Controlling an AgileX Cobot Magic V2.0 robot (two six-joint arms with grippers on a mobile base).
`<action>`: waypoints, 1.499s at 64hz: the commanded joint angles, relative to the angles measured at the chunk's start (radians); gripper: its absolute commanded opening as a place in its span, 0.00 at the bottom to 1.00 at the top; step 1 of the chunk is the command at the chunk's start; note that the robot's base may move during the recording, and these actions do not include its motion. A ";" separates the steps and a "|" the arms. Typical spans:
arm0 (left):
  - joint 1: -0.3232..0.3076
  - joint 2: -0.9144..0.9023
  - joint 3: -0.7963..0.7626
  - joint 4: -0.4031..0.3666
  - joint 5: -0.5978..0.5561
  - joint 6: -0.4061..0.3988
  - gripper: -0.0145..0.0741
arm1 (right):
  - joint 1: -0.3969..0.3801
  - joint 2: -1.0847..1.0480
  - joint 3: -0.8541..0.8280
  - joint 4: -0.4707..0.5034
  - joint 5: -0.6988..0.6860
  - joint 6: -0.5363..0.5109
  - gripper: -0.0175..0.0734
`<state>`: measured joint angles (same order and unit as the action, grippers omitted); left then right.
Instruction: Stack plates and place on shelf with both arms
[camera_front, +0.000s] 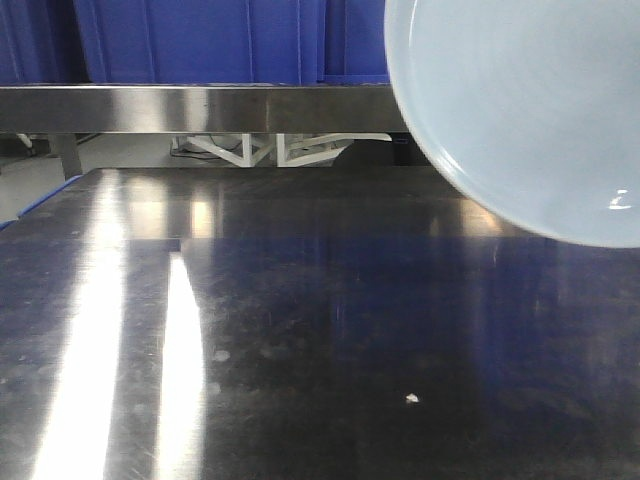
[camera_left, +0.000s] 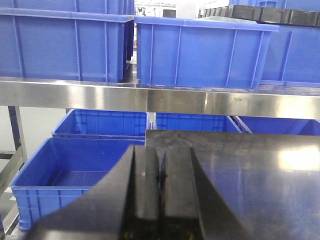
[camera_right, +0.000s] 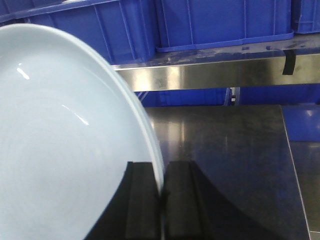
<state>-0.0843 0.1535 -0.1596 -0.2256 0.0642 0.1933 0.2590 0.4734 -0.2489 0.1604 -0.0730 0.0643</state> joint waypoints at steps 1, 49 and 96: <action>0.003 0.010 -0.032 -0.008 -0.079 -0.004 0.25 | -0.005 -0.003 -0.031 0.005 -0.096 -0.002 0.25; 0.003 0.010 -0.032 -0.008 -0.079 -0.004 0.25 | -0.005 -0.003 -0.031 0.005 -0.096 -0.002 0.25; 0.003 0.010 -0.032 -0.008 -0.079 -0.004 0.25 | -0.005 -0.003 -0.031 0.005 -0.096 -0.002 0.25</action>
<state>-0.0843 0.1535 -0.1596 -0.2256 0.0642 0.1933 0.2590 0.4719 -0.2474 0.1604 -0.0730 0.0643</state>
